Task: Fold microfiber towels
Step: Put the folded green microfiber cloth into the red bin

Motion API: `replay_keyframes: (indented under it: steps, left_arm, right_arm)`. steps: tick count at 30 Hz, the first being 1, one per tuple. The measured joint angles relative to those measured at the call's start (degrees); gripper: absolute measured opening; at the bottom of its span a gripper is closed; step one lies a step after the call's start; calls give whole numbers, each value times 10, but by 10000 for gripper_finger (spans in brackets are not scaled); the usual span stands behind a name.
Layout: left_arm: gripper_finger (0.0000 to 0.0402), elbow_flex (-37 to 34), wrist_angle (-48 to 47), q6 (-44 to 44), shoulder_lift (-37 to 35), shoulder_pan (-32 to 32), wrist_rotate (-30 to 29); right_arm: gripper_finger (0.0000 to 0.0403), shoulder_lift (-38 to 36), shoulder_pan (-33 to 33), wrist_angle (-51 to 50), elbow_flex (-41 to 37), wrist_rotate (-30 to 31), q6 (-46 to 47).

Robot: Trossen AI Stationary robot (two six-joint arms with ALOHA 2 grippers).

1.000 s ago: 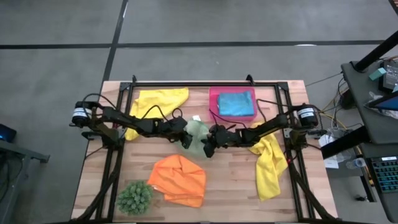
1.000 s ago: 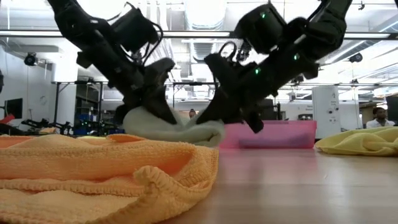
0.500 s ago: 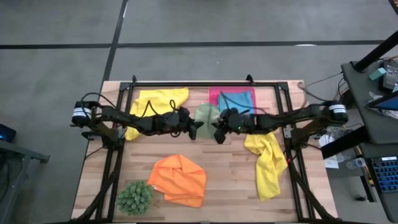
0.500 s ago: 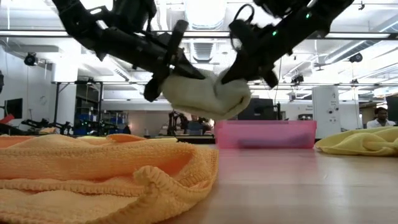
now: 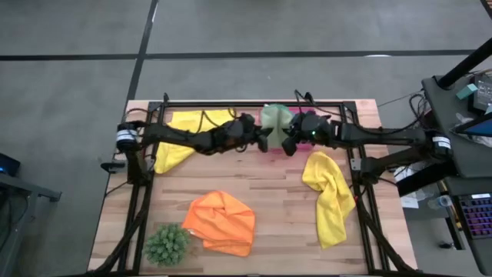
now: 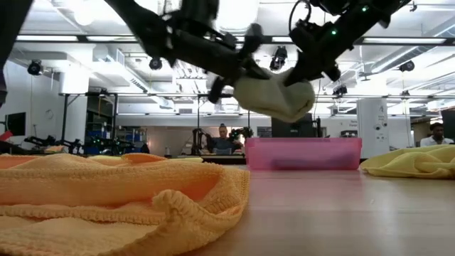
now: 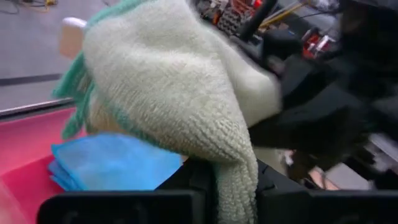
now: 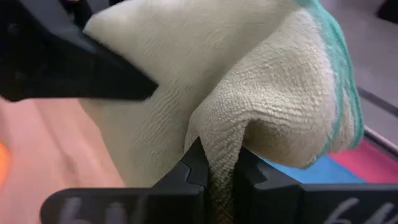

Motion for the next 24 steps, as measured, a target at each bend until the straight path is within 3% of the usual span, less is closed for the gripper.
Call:
replay_keyframes:
  steps: [10, 16, 24]
  left_arm:
    - [18, 135, -10, -41, 131, 38, 2]
    - [18, 187, -92, -87, 156, 56, 4]
    - [18, 192, -119, -157, 160, 85, 8]
  right_arm:
    - [18, 2, -93, -148, 68, -24, -60]
    - [18, 42, -155, -172, 89, -89, -94]
    - [18, 101, -233, -197, 111, -143, -141]
